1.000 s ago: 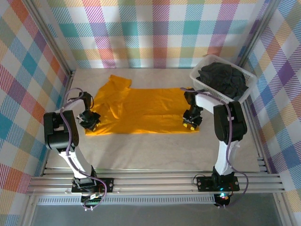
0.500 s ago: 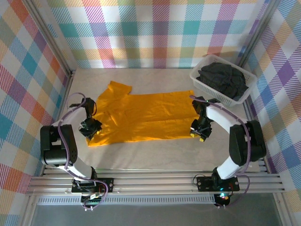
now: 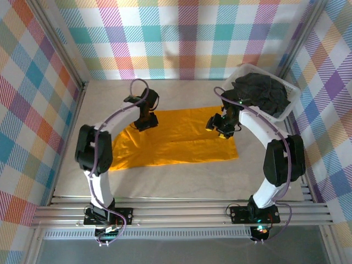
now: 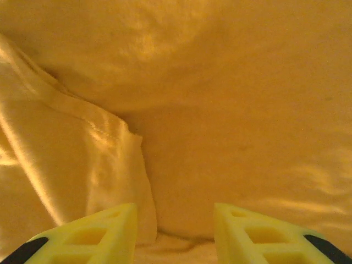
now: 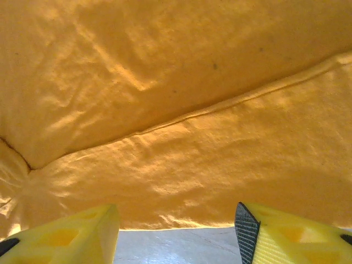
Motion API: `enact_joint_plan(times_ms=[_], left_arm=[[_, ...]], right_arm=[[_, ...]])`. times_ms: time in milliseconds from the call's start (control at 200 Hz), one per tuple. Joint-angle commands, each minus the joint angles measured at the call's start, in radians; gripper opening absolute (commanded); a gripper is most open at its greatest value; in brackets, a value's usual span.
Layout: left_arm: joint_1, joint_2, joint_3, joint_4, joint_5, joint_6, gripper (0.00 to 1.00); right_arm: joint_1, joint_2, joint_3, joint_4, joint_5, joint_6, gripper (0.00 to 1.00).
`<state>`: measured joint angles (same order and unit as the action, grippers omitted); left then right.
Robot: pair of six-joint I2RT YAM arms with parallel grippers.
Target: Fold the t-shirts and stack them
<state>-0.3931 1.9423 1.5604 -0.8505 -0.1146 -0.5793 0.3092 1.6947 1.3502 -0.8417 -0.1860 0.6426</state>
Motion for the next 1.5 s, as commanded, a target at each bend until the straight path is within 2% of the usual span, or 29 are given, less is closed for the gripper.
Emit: enact_joint_plan(times_ms=[0, 95, 365, 670, 825, 930, 1075, 1170, 1310, 1495], left_arm=[[0.000, 0.066, 0.057, -0.056, -0.011, 0.046, 0.41], [-0.004, 0.114, 0.068, -0.049, -0.013, 0.050, 0.40], [0.006, 0.123, 0.038, -0.058, -0.154, 0.066, 0.35], [0.049, 0.111, 0.013, -0.067, -0.155, 0.075, 0.33], [0.055, 0.089, 0.034, -0.107, -0.167, 0.066, 0.26], [0.050, 0.026, 0.018, -0.065, -0.144, 0.048, 0.17], [0.048, 0.066, 0.089, -0.116, -0.098, 0.010, 0.06], [0.042, 0.068, 0.105, -0.082, -0.072, -0.006, 0.07], [0.031, 0.130, 0.166, -0.088, -0.019, -0.023, 0.16], [0.010, 0.190, 0.179, -0.092, -0.034, -0.017, 0.16]], right_arm=[[0.008, 0.013, 0.029, 0.007, -0.049, -0.007, 0.59], [0.008, 0.011, 0.024, 0.008, -0.054, -0.004, 0.59], [0.008, -0.010, -0.018, 0.019, -0.062, 0.003, 0.59], [0.008, -0.013, -0.010, 0.017, -0.063, 0.009, 0.59], [0.009, -0.017, -0.005, 0.018, -0.061, 0.017, 0.58], [0.010, -0.021, -0.008, 0.018, -0.059, 0.019, 0.58], [0.010, -0.020, -0.014, 0.024, -0.064, 0.023, 0.57], [0.010, -0.020, -0.014, 0.024, -0.064, 0.021, 0.57], [0.011, -0.018, -0.016, 0.019, -0.062, 0.016, 0.57], [0.011, -0.021, -0.025, 0.021, -0.063, 0.014, 0.57]])
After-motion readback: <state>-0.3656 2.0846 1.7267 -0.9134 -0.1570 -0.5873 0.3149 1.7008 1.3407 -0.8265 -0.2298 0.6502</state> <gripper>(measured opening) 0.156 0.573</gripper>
